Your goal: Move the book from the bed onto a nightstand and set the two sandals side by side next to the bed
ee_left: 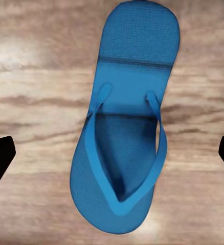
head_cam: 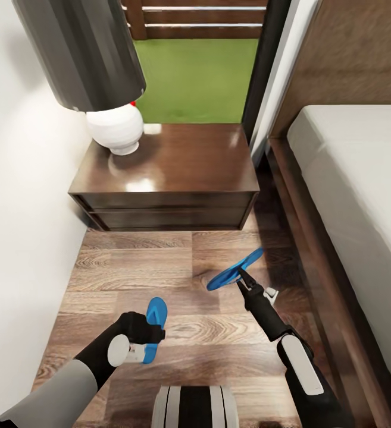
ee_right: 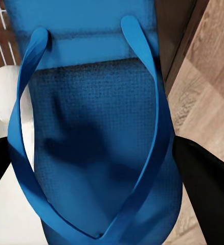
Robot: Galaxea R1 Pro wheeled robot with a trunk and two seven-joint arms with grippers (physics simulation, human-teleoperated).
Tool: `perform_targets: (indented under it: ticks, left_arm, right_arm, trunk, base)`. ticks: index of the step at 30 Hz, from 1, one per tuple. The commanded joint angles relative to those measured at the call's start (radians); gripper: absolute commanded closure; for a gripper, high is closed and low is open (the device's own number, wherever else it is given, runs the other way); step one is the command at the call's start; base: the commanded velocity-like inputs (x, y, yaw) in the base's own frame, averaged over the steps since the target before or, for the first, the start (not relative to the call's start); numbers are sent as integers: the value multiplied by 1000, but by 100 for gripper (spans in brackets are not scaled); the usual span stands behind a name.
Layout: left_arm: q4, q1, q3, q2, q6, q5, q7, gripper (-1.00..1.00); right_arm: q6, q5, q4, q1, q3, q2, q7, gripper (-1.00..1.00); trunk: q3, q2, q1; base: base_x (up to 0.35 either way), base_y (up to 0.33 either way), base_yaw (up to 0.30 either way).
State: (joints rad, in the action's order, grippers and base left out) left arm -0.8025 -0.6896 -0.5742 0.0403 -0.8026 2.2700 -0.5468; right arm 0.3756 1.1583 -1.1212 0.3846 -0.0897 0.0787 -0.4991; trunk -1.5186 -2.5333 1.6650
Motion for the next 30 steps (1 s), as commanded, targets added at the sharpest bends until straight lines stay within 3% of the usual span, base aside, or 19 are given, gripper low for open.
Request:
perform_targets:
  ticks: [1, 30]
  left_arm:
    - [-1, -1, -4, 1, -3, 0, -2, -100]
    - [0, -1, -7, 1, 4, 0, 0, -100]
  right_arm:
    - [9, 9, 0, 0, -3, 1, -1, 100]
    - [11, 9, -1, 0, -2, 1, -1, 100]
  trunk:
    - [-5, -1, 0]
    - [-117, -7, 13]
  base:
    - [0, 0, 0]
    - [0, 0, 0]
